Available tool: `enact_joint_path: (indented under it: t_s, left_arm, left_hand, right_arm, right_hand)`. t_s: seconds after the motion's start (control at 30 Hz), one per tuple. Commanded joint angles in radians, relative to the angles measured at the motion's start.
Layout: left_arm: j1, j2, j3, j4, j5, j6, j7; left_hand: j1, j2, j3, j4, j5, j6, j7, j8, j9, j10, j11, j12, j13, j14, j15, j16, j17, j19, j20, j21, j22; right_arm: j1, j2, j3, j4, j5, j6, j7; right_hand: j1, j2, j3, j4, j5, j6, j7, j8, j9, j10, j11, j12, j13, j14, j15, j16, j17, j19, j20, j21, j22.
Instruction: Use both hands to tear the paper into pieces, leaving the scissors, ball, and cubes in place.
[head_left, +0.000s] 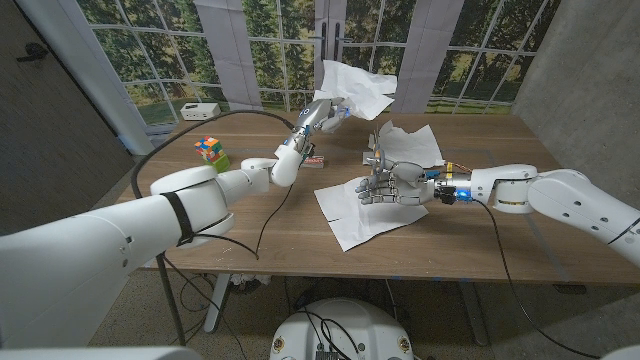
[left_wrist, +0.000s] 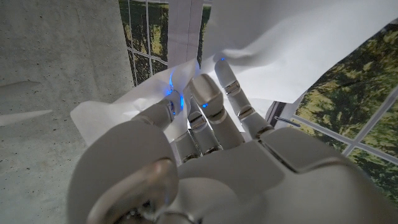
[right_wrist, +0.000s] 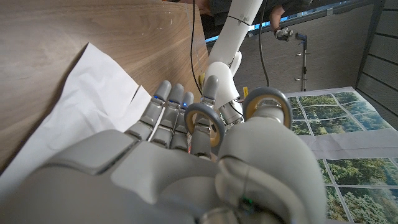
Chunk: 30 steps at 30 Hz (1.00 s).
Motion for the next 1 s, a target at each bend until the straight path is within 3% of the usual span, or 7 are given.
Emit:
enact_joint_path:
  t_s: [0.03,1.0]
  left_arm:
    - [0.009,0.001,0.015,-0.006,0.047,-0.046,0.035]
    - [0.019,0.022,-0.013,-0.014,0.092,-0.058,0.077]
  left_hand:
    - [0.001,0.011,0.006,0.002,0.005,0.002,0.000,0.004,0.001,-0.001,0.002,-0.004,0.002,0.000,-0.004,0.004,0.002,-0.005,-0.137,0.004,0.001]
    - [-0.004,0.010,0.008,-0.004,0.004,0.007,0.000,0.005,-0.006,0.002,0.002,-0.005,-0.003,0.000,-0.005,-0.003,-0.001,-0.006,-0.136,0.009,0.001]
  right_arm:
    - [-0.016,-0.019,0.016,-0.020,0.002,0.009,-0.007]
    - [-0.041,-0.033,0.027,-0.040,0.008,0.025,-0.015]
  right_hand:
    - [-0.001,0.005,-0.004,-0.005,-0.001,-0.037,0.040,-0.005,-0.004,0.013,0.009,0.006,-0.003,0.009,-0.002,0.007,0.000,-0.001,0.006,-0.003,0.001]
    - [-0.002,0.006,-0.003,-0.006,-0.004,-0.029,0.040,-0.022,-0.022,0.014,0.010,0.010,-0.003,0.008,-0.003,0.008,-0.001,-0.001,0.006,-0.008,0.001]
